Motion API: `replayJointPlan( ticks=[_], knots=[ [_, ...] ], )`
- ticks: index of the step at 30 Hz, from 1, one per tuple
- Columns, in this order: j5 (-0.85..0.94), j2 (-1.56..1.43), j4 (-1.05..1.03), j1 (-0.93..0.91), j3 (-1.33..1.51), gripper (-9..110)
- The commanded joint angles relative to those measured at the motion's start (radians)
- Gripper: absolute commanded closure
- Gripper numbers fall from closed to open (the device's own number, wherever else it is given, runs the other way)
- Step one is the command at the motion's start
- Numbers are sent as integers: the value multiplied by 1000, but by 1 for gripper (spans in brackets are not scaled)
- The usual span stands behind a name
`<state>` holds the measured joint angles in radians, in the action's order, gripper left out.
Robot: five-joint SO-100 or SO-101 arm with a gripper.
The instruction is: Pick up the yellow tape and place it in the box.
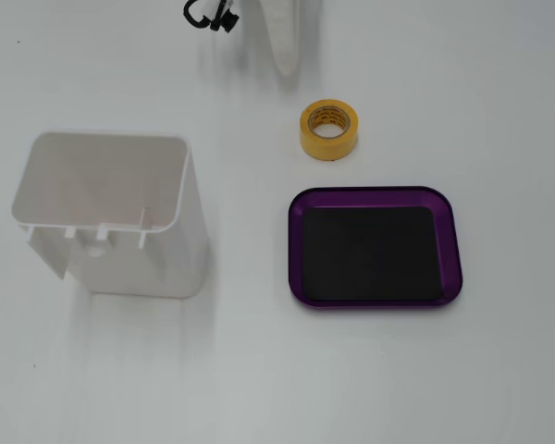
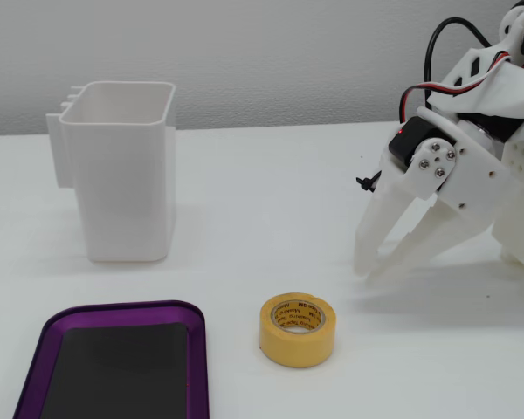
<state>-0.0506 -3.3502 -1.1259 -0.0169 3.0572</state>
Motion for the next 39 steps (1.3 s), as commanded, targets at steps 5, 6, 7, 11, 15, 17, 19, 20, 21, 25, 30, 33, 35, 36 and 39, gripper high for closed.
replayJointPlan(
  ticks=[5, 6, 7, 11, 15, 17, 19, 20, 21, 25, 30, 33, 35, 36, 39],
  knots=[
    [2, -109, -3, -3, 6, 102],
    [3, -109, -3, -3, 6, 102],
    [3, -109, -3, -3, 6, 102],
    [3, -109, -3, -3, 6, 102],
    [3, -107, 2, -5, 6, 102],
    [5, -103, 0, -12, -2, 102],
    [6, -100, 8, -17, -8, 102],
    [8, -98, 8, -18, -9, 102],
    [21, -97, 8, -18, -9, 102],
    [204, -92, 23, -18, -69, 102],
    [282, 147, 41, -8, -206, 102],
    [284, 449, 60, -5, -336, 99],
    [276, 660, 52, 15, -472, 95],
    [276, 764, 46, 38, -546, 94],
    [273, 1032, 34, 104, -749, 90]
  ],
)
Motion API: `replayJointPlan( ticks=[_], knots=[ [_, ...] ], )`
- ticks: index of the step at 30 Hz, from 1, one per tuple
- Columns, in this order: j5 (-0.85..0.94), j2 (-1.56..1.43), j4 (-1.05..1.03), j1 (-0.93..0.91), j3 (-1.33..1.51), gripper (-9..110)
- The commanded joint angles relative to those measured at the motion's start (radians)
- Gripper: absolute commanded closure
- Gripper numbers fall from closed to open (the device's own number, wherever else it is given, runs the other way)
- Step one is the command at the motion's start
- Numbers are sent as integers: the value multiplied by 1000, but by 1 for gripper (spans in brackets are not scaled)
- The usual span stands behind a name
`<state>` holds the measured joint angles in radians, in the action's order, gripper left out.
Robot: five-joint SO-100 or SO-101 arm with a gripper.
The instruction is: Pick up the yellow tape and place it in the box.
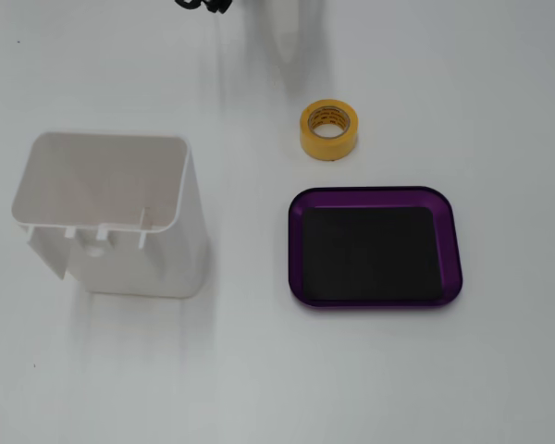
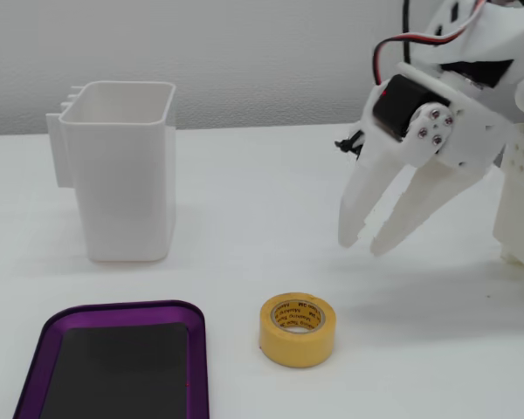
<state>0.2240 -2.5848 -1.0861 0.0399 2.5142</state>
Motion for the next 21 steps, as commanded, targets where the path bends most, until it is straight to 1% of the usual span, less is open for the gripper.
replayJointPlan(
  ticks=[1, 4, 8, 12, 21],
  knots=[
    [-2, 350, -25, 71, -262, 90],
    [-3, 540, -41, 121, -393, 89],
    [-17, 666, -32, 129, -491, 89],
    [-14, 712, -26, 124, -499, 89],
    [-8, 719, 112, 123, -417, 89]
  ],
)
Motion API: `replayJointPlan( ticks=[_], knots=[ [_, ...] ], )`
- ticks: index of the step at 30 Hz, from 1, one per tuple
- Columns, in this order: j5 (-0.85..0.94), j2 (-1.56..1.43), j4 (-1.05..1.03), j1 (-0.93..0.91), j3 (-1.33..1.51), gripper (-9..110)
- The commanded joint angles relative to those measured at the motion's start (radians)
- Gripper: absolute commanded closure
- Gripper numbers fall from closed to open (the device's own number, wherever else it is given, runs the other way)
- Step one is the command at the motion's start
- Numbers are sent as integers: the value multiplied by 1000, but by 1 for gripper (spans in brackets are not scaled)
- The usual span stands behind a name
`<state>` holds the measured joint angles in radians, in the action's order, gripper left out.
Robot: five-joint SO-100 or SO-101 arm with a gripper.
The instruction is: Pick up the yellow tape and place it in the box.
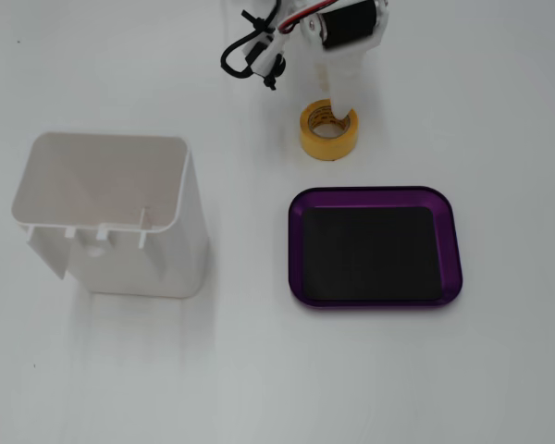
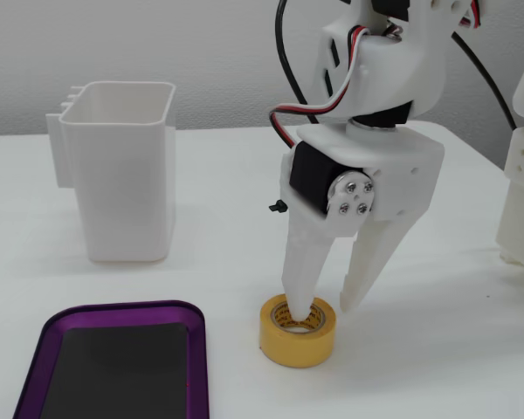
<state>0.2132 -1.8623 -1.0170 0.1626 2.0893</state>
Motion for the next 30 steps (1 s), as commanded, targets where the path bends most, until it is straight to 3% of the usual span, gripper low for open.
replayJointPlan(
  ticks=[1, 19, 24, 30],
  knots=[
    [3, -2, 54, 0, 15, 89],
    [49, 0, 207, -86, 173, 90],
    [35, -2, 195, -77, 164, 103],
    [29, -48, 84, -66, 52, 102]
  ],
)
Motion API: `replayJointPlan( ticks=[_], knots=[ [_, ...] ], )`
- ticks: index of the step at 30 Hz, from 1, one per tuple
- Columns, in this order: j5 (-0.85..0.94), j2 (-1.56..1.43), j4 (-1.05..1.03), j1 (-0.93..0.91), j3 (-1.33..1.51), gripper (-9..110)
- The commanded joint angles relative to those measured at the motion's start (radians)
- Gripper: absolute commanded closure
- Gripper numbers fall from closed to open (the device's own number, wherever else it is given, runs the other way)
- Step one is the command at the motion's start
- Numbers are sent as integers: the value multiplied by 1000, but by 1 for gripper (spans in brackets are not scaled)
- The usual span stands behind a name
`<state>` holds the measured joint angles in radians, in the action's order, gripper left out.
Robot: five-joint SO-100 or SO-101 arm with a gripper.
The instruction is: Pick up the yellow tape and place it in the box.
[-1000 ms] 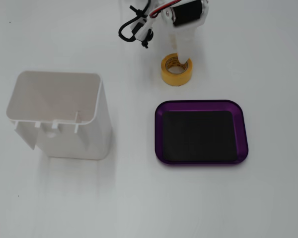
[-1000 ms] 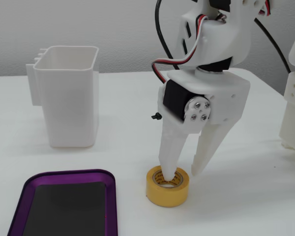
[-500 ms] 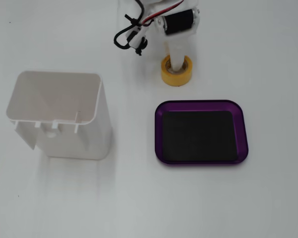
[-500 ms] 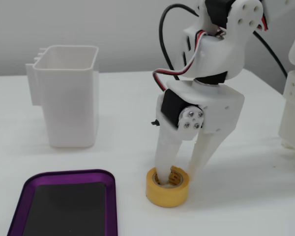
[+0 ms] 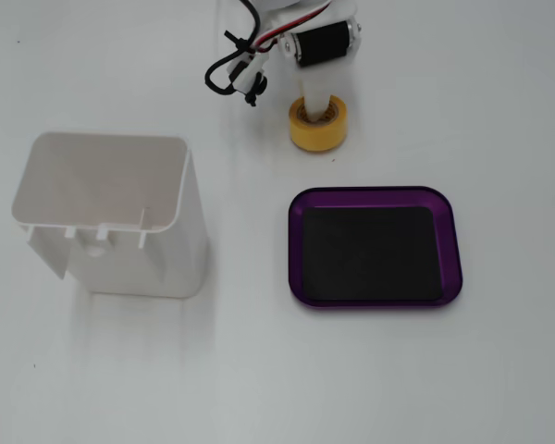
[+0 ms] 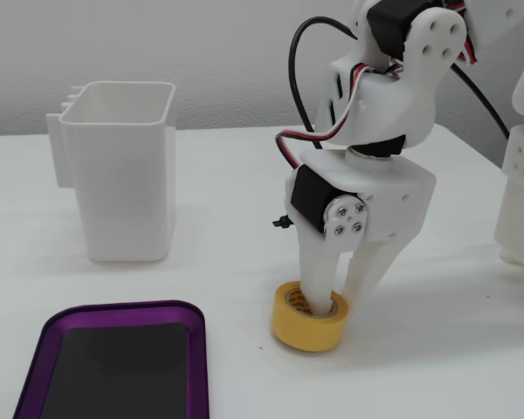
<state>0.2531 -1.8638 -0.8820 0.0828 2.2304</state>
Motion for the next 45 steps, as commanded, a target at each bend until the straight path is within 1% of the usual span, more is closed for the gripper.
replayJointPlan(
  ticks=[1, 8, 11, 15, 22, 26, 32, 41, 45],
  knots=[
    [-11, -61, -66, 12, -126, 102],
    [-57, -146, -71, 9, -350, 102],
    [-57, -120, -48, 9, -442, 102],
    [-57, -3, 25, 9, -515, 102],
    [-57, 302, 15, 9, -699, 102],
    [-57, 417, 15, 9, -773, 102],
    [-57, 483, 15, 17, -801, 102],
    [-52, 474, 11, 51, -790, 102],
    [-51, 476, -61, 54, -799, 98]
  ],
)
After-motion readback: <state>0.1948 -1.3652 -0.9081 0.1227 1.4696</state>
